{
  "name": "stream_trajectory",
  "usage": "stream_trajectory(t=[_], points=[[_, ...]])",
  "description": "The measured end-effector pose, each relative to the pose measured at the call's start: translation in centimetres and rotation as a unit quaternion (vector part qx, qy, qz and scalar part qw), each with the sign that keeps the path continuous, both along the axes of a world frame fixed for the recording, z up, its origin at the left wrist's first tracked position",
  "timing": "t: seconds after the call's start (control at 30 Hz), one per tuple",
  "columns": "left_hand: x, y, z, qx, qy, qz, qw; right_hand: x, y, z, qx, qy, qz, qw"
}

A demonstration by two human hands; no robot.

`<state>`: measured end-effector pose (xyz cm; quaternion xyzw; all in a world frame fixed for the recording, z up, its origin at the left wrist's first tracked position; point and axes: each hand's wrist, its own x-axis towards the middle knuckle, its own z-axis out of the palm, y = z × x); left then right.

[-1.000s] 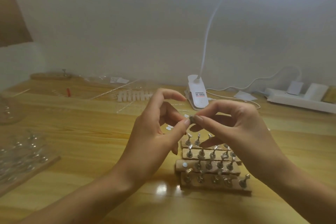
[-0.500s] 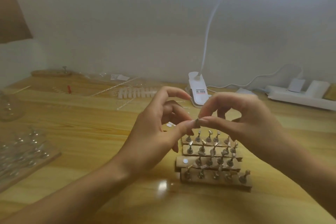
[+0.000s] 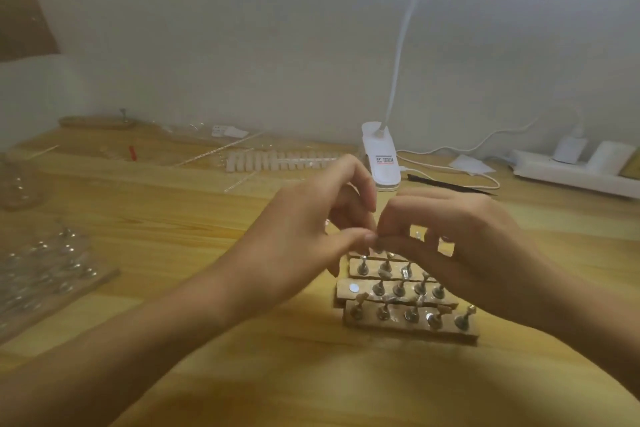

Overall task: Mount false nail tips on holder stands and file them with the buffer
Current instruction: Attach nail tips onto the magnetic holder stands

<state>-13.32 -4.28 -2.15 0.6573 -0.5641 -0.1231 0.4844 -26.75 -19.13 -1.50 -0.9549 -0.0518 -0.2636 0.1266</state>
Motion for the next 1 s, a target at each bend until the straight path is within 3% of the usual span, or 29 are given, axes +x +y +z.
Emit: stream_trajectory(t=[0.07, 0.17, 0.33, 0.43, 0.5, 0.6, 0.73, 1.0], points=[[0.7, 0.1, 0.7, 0.027, 0.073, -0.034, 0.996, 0.0, -0.4, 0.5, 0.034, -0.004, 0.018, 0.999], [0.6, 0.3, 1.0, 0.037, 0.073, -0.067, 0.994, -0.2, -0.7, 1.3, 0.038, -0.017, 0.031, 0.999], [0.0, 0.2, 0.9, 0.019, 0.086, -0.085, 0.993, -0.5, -0.2, 1.4, -0.083, -0.048, 0.009, 0.995], [0.2, 0.3, 0.7, -0.006, 0.031, -0.047, 0.998, -0.7, -0.6, 2.2, 0.037, -0.009, -0.001, 0.999], [0.1, 0.3, 0.4, -0.036, -0.040, -0.005, 0.999, -0.9, -1.2, 3.0, 0.161, 0.029, -0.028, 0.986], [0.0, 0.3, 0.3, -0.064, -0.144, 0.039, 0.987, -0.8, -1.2, 3.0, 0.264, 0.093, -0.017, 0.960], [-0.2, 0.4, 0.4, -0.071, -0.257, 0.067, 0.961, -0.4, -0.3, 2.0, 0.337, 0.126, 0.006, 0.933], [-0.6, 0.6, 0.4, -0.078, -0.278, 0.091, 0.953, -0.1, 0.1, 1.4, 0.369, 0.152, 0.005, 0.917]])
